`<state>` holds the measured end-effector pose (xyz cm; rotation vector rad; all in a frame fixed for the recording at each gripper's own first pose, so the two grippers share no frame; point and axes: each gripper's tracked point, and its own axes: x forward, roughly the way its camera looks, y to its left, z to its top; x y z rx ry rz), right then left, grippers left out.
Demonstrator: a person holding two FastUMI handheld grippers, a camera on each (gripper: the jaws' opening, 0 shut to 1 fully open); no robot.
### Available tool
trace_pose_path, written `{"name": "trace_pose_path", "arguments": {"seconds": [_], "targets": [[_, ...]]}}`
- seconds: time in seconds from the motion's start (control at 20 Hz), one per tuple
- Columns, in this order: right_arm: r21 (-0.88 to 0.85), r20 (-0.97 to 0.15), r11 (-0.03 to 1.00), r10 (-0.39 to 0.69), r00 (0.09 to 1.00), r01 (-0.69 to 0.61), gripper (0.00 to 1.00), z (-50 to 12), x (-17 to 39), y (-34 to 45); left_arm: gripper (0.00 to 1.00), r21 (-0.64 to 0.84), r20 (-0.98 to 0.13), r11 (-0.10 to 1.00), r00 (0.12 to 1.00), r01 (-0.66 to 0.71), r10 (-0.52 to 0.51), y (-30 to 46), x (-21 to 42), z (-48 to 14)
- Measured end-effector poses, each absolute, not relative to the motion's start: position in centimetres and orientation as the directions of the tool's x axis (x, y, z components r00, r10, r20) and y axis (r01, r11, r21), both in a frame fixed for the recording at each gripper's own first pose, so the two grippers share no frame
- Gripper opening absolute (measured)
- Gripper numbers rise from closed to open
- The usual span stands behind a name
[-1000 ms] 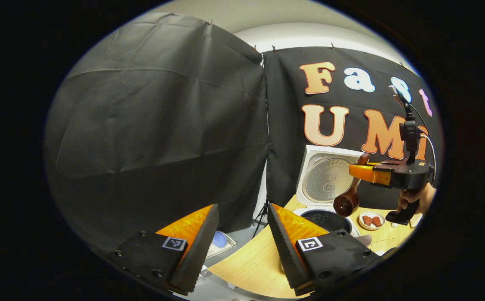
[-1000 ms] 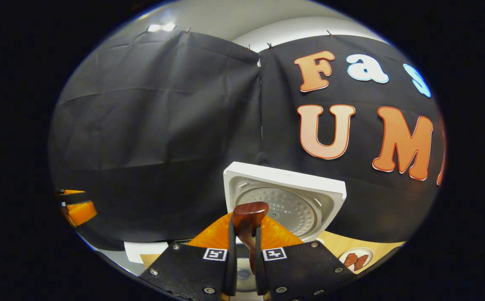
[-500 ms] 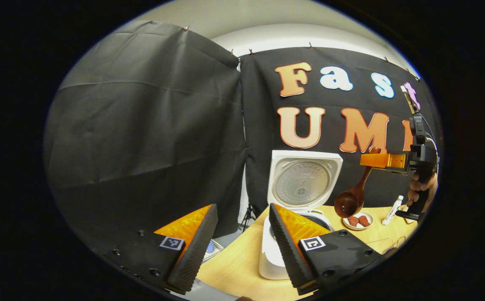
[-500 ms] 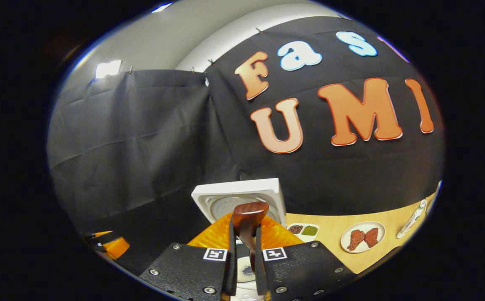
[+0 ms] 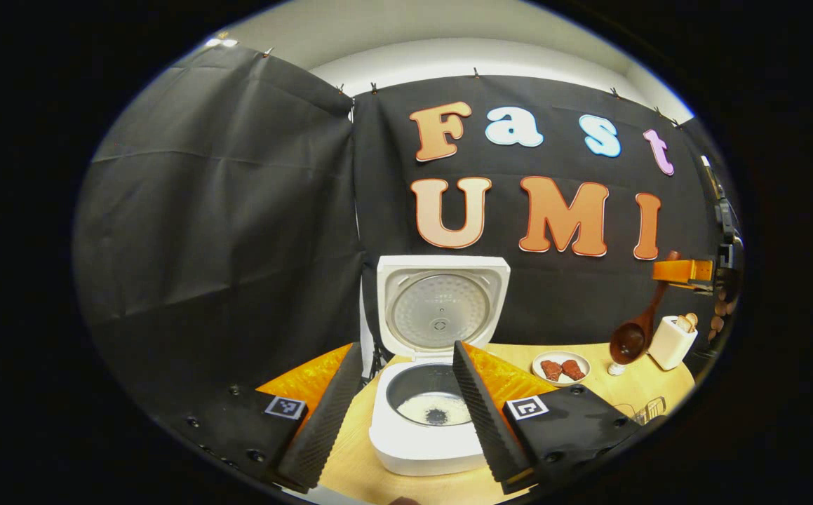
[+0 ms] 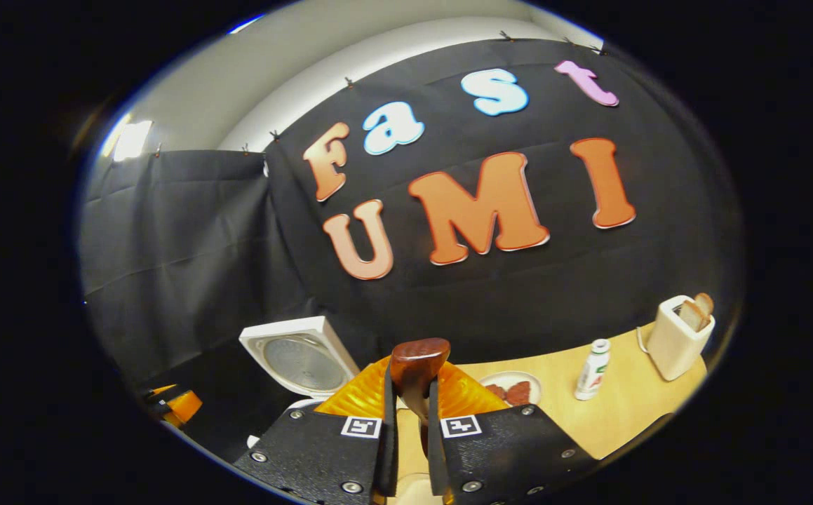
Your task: Close the left gripper, press the button to open the rice cooker; take a wooden spoon from the chopstick holder with the right hand, scoop a spoonful of rice and pour it into the rice cooker, then put the wooden spoon back into the chopstick holder.
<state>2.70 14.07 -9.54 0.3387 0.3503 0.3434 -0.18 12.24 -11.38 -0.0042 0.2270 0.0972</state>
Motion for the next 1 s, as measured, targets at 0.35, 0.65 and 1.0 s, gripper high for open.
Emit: {"name": "trace_pose_path", "arguments": {"seconds": [0.35, 0.65, 1.0], "targets": [[0.362, -0.424, 0.932, 0.182, 0.887, -0.018, 0.17, -15.7, -1.1, 2.5, 0.89, 0.015, -0.238, 0.999, 0.97, -0.04, 0.043, 8.6, 1.7, -11.6], [0.344, -0.534, 0.931, 0.085, 0.841, 0.124, 0.17, -21.8, -4.7, -2.5, 0.89, 0.013, -0.248, 1.0, 0.969, -0.004, 0.007, 5.8, 2.9, -11.3], [0.347, -0.558, 0.92, 0.049, 0.828, 0.18, 0.17, -26.1, -6.4, -4.2, 0.89, 0.035, -0.231, 0.999, 0.973, 0.027, -0.018, 3.7, 4.1, -9.9]]}}
